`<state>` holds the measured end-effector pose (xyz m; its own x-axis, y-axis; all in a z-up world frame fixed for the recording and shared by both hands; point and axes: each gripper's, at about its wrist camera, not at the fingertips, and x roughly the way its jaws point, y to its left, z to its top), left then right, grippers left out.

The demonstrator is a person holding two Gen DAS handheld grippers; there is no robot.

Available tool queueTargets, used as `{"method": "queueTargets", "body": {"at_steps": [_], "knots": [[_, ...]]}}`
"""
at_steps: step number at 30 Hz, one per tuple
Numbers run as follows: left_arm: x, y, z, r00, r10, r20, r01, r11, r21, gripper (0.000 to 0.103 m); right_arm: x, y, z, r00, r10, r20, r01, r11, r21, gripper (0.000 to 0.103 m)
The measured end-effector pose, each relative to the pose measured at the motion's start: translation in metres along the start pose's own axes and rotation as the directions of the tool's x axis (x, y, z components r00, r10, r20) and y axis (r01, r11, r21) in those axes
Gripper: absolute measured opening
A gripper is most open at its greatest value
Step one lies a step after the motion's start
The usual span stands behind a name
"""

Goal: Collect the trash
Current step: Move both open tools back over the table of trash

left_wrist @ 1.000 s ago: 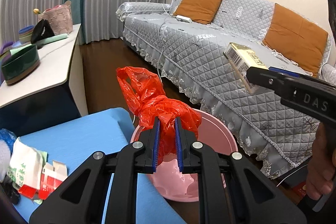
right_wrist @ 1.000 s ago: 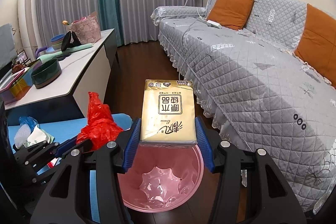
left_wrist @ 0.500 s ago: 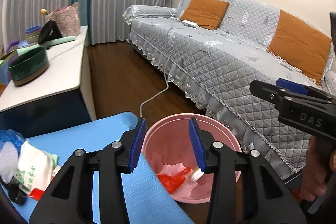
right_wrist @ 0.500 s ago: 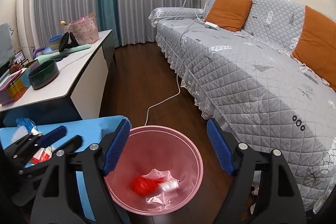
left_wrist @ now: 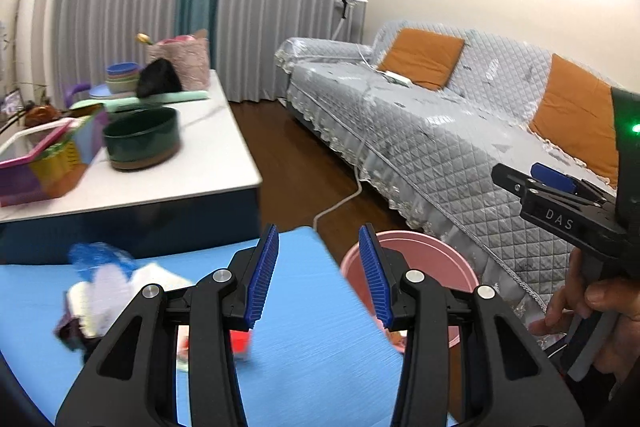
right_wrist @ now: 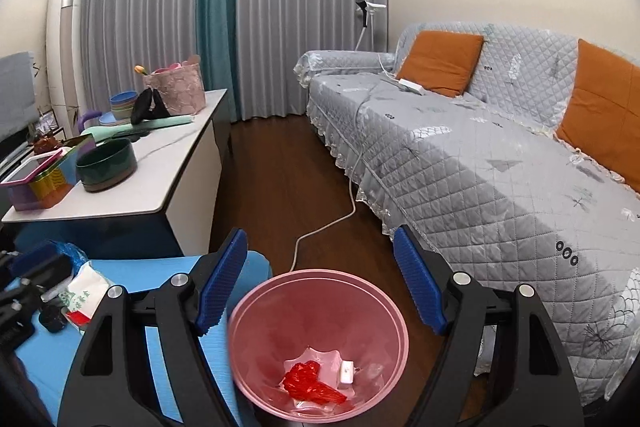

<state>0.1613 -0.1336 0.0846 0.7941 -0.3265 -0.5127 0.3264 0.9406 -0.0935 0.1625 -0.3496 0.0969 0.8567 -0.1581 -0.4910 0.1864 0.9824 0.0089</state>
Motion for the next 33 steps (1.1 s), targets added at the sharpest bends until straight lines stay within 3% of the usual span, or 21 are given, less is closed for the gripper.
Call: {"method": "queueTargets", "body": {"at_steps": [7,12,19,28,33], "knots": [[-0.048,0.043,-0.005,0.997,0.064,0.042,-0.062,0.997,-0.046,0.040,-0.014,0.011,-0.001,0.998,0.061,-0.016,-0.061,0.998,0.022,0.067],[-0.079,0.077,-0.007,0.993,0.099,0.060,-0.095,0.994,-0.062,0.025,-0.024,0.029,-0.003,0.991,0.131,-0.012,-0.131,0.991,0.006,0.061],[-0.106,0.133,-0.004,0.983,0.169,0.076,-0.161,0.982,-0.098,0.020,-0.028,0.064,-0.014,0.968,0.249,-0.039,-0.249,0.969,0.010,0.040],[-0.106,0.200,-0.046,0.947,0.322,0.013,-0.309,0.920,-0.241,0.018,-0.014,0.130,-0.049,0.922,0.363,-0.135,-0.371,0.928,-0.042,0.037],[-0.096,0.223,-0.059,0.936,0.349,-0.036,-0.343,0.890,-0.300,0.018,-0.007,0.161,-0.064,0.905,0.390,-0.171,-0.408,0.909,-0.089,0.037]]}}
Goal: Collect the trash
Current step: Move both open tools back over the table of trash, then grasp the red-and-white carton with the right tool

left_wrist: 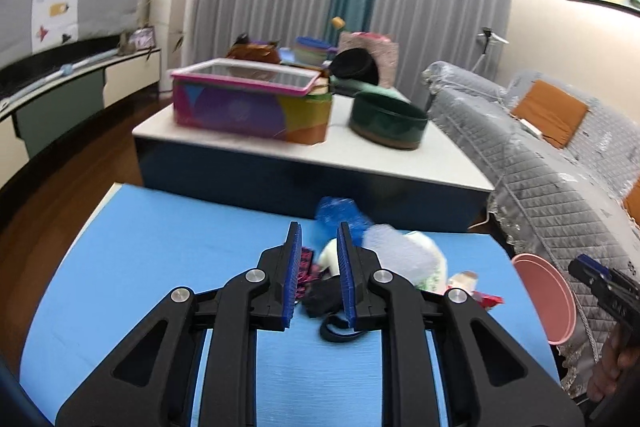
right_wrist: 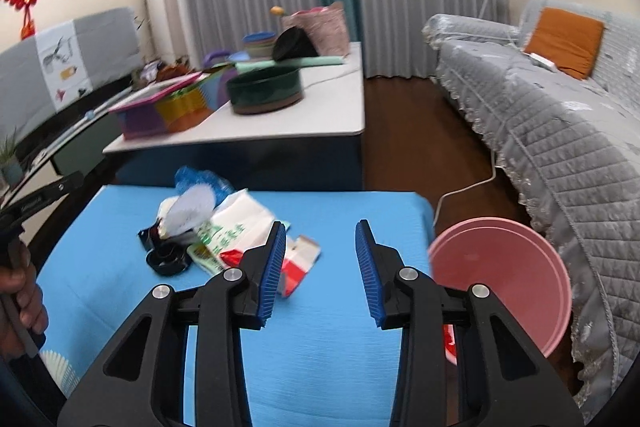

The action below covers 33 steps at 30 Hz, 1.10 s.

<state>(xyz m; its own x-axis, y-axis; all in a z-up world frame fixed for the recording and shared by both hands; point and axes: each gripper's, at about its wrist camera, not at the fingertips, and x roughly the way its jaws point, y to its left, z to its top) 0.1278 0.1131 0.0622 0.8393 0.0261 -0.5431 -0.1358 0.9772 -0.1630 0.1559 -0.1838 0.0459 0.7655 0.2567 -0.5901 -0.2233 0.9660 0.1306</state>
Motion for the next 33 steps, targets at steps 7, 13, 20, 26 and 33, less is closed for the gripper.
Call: {"method": "queueTargets", "body": {"at_steps": [7,13,20,26,33], "knots": [[0.018,0.014,-0.009,0.999,0.022,-0.042,-0.024,0.999,-0.041,0.018,0.023,0.026,-0.004,0.999,0.031,-0.023,-0.032,0.997,-0.076,0.038],[0.044,0.026,-0.022,0.992,0.046,-0.115,-0.055,0.995,-0.080,0.018,0.041,0.034,-0.008,0.997,0.041,-0.064,-0.048,0.993,-0.112,0.046],[0.063,0.033,-0.031,0.983,0.056,-0.172,-0.073,0.993,-0.095,0.018,0.066,0.037,-0.016,0.988,0.062,-0.142,-0.083,0.987,-0.141,0.061],[0.072,0.037,-0.035,0.978,0.056,-0.199,-0.077,0.992,-0.099,0.018,0.082,0.040,-0.019,0.981,0.067,-0.180,-0.096,0.982,-0.160,0.061],[0.085,0.039,-0.038,0.975,0.056,-0.215,-0.082,0.990,-0.116,0.019,0.092,0.045,-0.021,0.975,0.085,-0.204,-0.121,0.977,-0.174,0.061]]}}
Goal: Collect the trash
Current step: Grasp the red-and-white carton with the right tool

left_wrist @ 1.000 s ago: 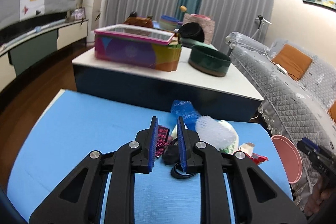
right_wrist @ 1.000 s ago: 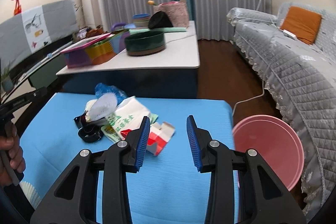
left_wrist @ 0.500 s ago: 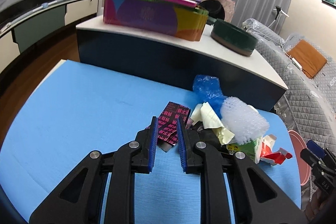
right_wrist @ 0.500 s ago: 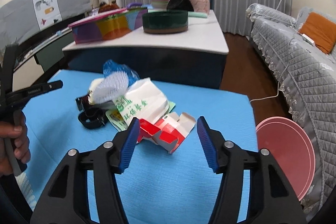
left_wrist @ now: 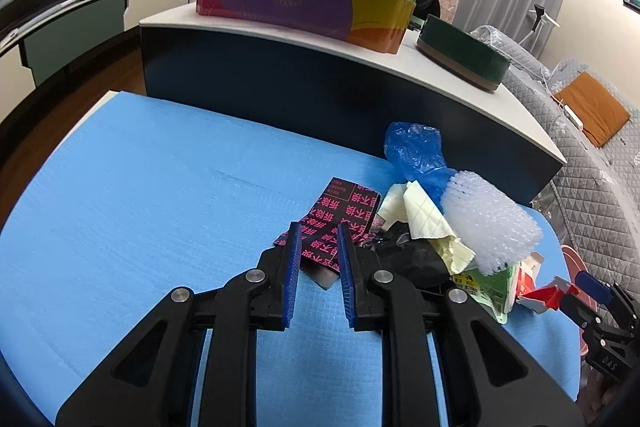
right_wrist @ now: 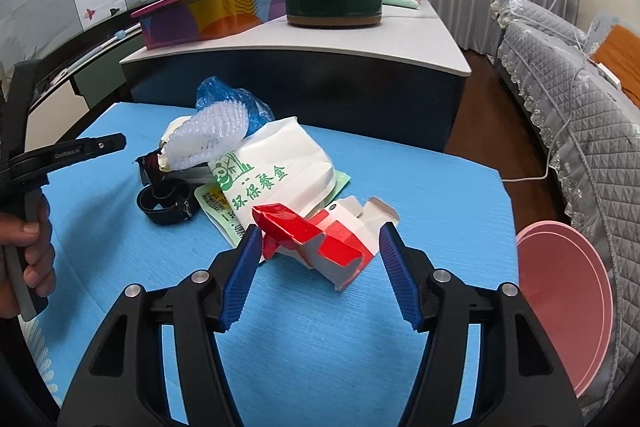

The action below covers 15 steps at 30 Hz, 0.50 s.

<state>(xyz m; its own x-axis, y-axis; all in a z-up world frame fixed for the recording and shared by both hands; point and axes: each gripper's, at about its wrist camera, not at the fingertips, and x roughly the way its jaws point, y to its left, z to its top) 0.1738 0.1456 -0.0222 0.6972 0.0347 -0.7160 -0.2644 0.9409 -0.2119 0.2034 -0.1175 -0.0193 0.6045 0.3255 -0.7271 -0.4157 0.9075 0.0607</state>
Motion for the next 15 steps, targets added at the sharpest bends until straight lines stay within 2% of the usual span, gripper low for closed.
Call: {"method": "queueTargets", "body": {"at_steps": [1,3,4,8,14,15], "knots": [[0.003,0.000,-0.001,1.000,-0.001,-0.002,0.001,1.000,0.002,0.020,0.001,0.002,0.000,1.000,0.001,-0.002,-0.001,1.000,-0.009,0.061],[0.008,-0.001,-0.001,1.000,0.002,-0.007,-0.002,1.000,0.006,0.034,0.003,0.003,-0.001,1.000,0.002,-0.008,-0.002,1.000,-0.022,0.060],[0.010,-0.001,-0.002,1.000,0.000,-0.010,0.000,1.000,0.007,0.037,0.003,0.004,-0.002,1.000,0.004,-0.010,-0.004,1.000,-0.026,0.059],[0.021,-0.007,-0.005,1.000,0.000,-0.029,0.001,0.999,0.034,0.043,0.003,0.005,-0.002,1.000,0.005,-0.014,-0.006,0.999,-0.038,0.045],[0.030,-0.013,-0.005,0.998,0.015,-0.060,-0.011,0.997,0.072,0.047,0.005,0.004,-0.003,0.999,0.016,-0.030,-0.017,0.999,-0.040,0.020],[0.030,-0.013,-0.005,0.998,0.023,-0.060,-0.018,0.997,0.076,0.047,0.006,0.004,-0.004,0.999,0.019,-0.033,-0.020,0.999,-0.037,0.018]]}}
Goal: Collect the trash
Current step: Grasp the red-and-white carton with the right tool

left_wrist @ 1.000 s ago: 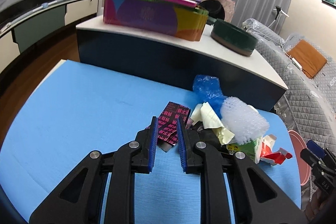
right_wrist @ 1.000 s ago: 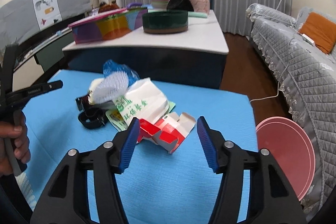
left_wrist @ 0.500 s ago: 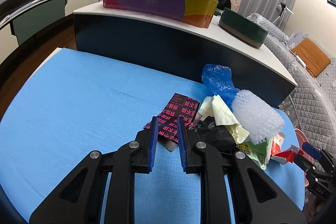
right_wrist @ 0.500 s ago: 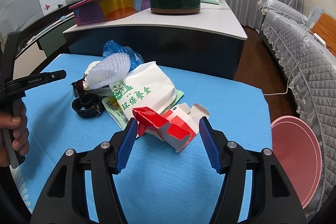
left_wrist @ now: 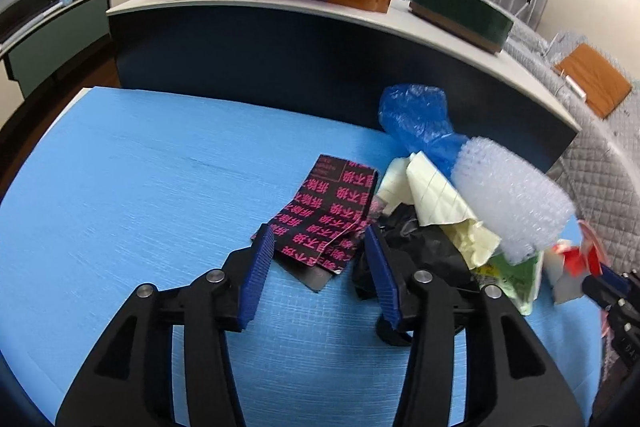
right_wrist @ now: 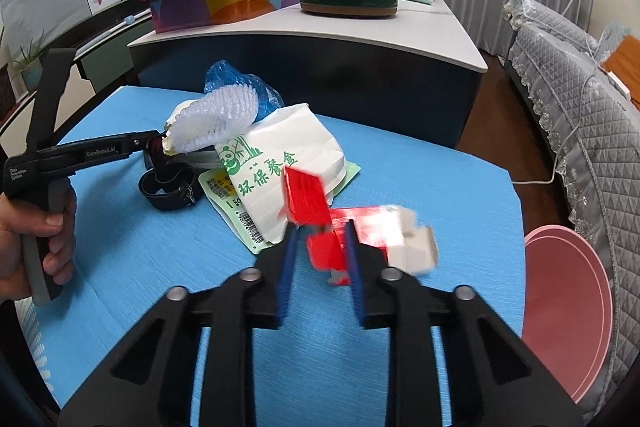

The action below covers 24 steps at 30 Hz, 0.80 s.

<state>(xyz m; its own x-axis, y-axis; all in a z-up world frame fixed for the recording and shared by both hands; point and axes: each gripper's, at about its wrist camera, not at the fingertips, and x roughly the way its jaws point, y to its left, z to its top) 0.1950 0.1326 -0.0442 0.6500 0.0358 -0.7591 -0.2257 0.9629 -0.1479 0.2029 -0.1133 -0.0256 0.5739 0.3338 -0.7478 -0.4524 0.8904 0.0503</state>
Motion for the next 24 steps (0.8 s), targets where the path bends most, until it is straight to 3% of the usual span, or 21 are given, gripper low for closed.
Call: {"method": "queueTargets", "body": {"at_steps": [5,7,9,13,16,20,24], "knots": [[-0.001,0.003,0.002,1.000,0.016,-0.012,-0.016,1.000,-0.005,0.047,-0.001,-0.003,0.000,1.000,0.008,-0.001,-0.008,1.000,0.018,0.016],[-0.001,0.003,0.001,1.000,0.022,-0.021,-0.022,1.000,-0.006,0.043,-0.002,-0.004,0.000,1.000,0.008,0.000,-0.008,1.000,0.023,0.016],[-0.001,0.004,0.000,0.999,0.019,-0.044,-0.019,1.000,-0.010,0.029,-0.002,-0.004,0.000,1.000,0.007,-0.001,-0.007,1.000,0.025,0.016],[-0.004,0.004,-0.004,0.997,0.010,-0.076,-0.012,1.000,-0.025,0.027,-0.002,-0.006,0.000,1.000,0.003,-0.009,-0.003,1.000,0.030,0.016],[-0.006,-0.004,-0.004,0.997,0.063,-0.045,-0.061,0.997,0.045,0.033,0.000,-0.009,0.000,1.000,0.000,-0.015,0.001,0.999,0.047,0.018],[-0.003,-0.011,-0.002,0.994,0.111,-0.014,-0.109,0.989,0.101,0.048,0.002,-0.011,0.000,1.000,0.001,-0.022,0.000,0.998,0.057,0.018],[0.002,-0.015,0.002,0.992,0.125,-0.002,-0.124,0.984,0.128,0.048,0.005,-0.015,-0.001,0.999,0.007,-0.031,-0.005,0.997,0.076,0.018]]}}
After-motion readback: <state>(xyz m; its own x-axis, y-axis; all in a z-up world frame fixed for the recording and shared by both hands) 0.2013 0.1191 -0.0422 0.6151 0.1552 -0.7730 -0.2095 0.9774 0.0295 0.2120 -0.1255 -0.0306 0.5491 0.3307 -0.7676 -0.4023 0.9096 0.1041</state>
